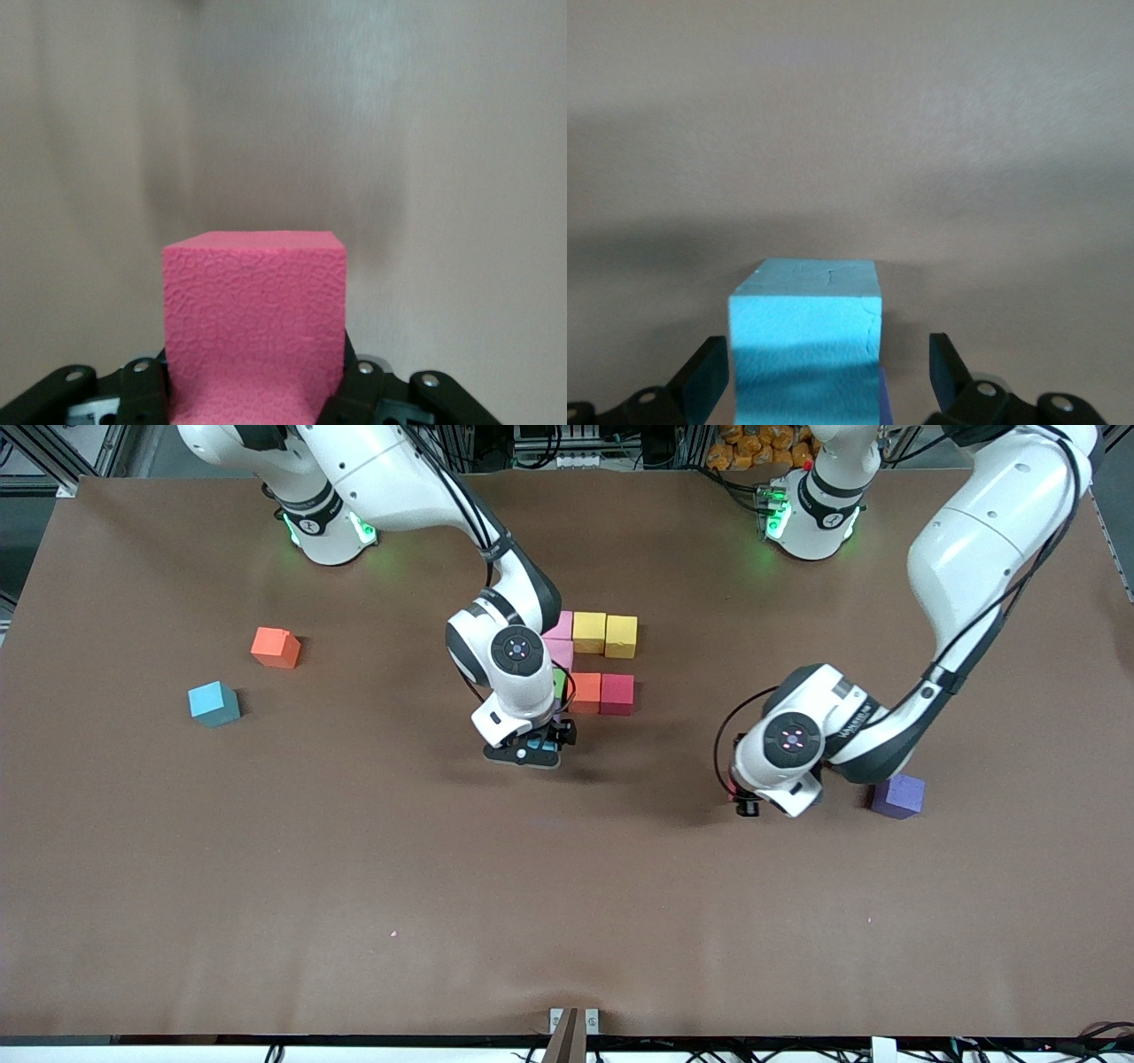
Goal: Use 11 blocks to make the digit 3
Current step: 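Lower the cyan cube below purple while the left gripper grasps pink, then carry the pink cube to the figure while the right gripper withdraws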
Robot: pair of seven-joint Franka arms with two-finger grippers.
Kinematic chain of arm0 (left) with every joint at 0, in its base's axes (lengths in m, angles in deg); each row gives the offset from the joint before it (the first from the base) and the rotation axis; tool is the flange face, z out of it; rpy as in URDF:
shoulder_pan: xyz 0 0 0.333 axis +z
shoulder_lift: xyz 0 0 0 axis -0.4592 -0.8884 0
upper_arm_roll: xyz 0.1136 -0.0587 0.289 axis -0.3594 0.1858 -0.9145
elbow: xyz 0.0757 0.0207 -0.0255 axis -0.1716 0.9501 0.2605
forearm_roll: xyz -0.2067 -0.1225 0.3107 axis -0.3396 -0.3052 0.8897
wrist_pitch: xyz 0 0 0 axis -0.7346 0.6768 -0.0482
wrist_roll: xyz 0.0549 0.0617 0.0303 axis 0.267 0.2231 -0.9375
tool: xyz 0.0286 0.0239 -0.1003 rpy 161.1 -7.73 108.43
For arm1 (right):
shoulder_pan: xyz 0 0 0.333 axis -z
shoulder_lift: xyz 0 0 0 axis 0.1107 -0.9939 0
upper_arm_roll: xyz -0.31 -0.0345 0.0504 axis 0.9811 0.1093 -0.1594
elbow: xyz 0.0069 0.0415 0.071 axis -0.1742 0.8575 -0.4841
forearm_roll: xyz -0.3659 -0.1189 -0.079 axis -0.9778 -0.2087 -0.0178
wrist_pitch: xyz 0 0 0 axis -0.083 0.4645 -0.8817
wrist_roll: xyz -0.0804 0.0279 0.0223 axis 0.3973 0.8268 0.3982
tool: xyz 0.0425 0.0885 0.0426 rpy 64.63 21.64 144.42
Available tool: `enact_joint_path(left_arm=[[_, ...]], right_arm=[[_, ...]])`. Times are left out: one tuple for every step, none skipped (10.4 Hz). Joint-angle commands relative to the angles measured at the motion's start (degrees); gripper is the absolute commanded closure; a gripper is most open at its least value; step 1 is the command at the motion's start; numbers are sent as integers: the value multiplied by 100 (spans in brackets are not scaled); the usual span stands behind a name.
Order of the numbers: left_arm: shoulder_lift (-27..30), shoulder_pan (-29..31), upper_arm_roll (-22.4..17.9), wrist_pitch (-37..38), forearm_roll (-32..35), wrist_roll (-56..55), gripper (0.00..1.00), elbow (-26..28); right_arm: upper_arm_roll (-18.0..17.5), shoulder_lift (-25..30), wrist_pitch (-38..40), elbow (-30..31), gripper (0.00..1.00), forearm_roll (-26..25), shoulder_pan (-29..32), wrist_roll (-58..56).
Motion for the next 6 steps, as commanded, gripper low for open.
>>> enact_joint_path(left_arm=[[22,-321,-57,30,-98,13,87,-307],[13,-523,-92,38,-124,4,87,-378],[21,-751,-197,38,-211,4,87,-491],[13,-1058,-363,38,-316,4,87,-658],[21,-1435,-626,38,-465,4,87,-816],[13,-1831,-933,38,-615,4,87,-1000]], right_arm=[[295,755,411,176,0,-34,-61,-129],[480,1062,717,176,0,-16,-9,-295],[586,1353,902,185,0,1,175,-331],[561,1625,930,194,0,1,585,-384],[543,1854,1052,185,0,28,920,-750],[534,2065,1306,185,0,54,1237,-1302]])
